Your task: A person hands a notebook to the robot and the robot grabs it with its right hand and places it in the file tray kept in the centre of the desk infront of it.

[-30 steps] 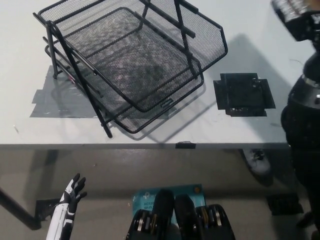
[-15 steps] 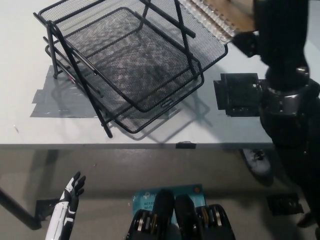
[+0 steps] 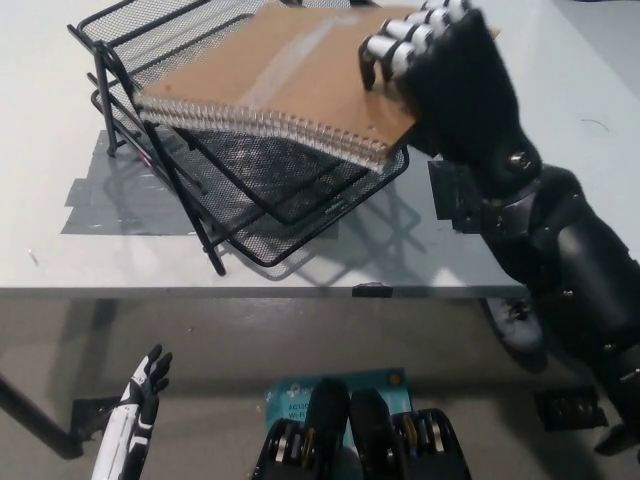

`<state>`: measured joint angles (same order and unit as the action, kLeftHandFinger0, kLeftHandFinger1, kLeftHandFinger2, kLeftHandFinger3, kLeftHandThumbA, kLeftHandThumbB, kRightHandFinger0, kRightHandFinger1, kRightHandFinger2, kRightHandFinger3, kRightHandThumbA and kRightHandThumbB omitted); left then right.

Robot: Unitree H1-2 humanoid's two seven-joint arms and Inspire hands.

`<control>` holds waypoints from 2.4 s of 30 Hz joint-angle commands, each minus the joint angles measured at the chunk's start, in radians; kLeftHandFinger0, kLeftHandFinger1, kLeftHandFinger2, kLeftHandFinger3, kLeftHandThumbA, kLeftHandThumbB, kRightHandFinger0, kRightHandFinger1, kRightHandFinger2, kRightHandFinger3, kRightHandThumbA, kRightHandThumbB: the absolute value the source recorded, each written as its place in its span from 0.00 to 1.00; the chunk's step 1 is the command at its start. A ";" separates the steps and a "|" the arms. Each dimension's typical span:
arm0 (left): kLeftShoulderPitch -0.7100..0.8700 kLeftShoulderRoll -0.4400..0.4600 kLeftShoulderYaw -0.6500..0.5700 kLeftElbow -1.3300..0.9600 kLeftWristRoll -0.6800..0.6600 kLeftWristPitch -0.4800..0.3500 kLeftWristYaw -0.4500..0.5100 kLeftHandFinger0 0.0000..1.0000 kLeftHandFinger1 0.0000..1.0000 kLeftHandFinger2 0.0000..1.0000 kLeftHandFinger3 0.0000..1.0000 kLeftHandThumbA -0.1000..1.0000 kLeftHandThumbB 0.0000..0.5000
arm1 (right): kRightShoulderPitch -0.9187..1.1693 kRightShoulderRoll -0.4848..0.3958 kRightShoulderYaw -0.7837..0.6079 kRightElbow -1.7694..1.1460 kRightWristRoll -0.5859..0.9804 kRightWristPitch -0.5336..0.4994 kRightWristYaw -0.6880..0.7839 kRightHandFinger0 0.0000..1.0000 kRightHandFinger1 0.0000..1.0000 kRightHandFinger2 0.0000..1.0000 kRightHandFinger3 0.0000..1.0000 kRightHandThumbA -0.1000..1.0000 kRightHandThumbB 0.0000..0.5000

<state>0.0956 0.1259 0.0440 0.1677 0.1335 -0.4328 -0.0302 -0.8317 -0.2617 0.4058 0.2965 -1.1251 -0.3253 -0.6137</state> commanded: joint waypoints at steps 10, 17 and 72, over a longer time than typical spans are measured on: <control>0.000 0.020 -0.002 -0.024 0.003 -0.035 0.011 1.00 1.00 1.00 1.00 1.00 0.75 | -0.070 -0.035 0.062 0.061 -0.082 -0.028 -0.149 0.00 0.00 0.09 0.22 0.75 0.00; 0.000 0.020 -0.002 -0.019 0.005 -0.032 0.010 1.00 1.00 1.00 1.00 1.00 0.74 | -0.086 -0.031 0.038 0.097 -0.056 -0.026 -0.191 0.00 0.00 0.18 0.37 0.76 0.00; -0.005 0.010 -0.019 -0.058 0.025 -0.013 0.013 0.92 1.00 1.00 1.00 1.00 0.71 | -0.246 0.165 -0.002 0.436 -0.037 0.153 -0.339 0.00 0.00 0.00 0.00 0.53 0.00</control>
<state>0.0898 0.1253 0.0271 0.1453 0.1399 -0.4317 -0.0305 -0.9741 -0.1138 0.4026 0.7455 -1.1829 -0.2118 -0.8750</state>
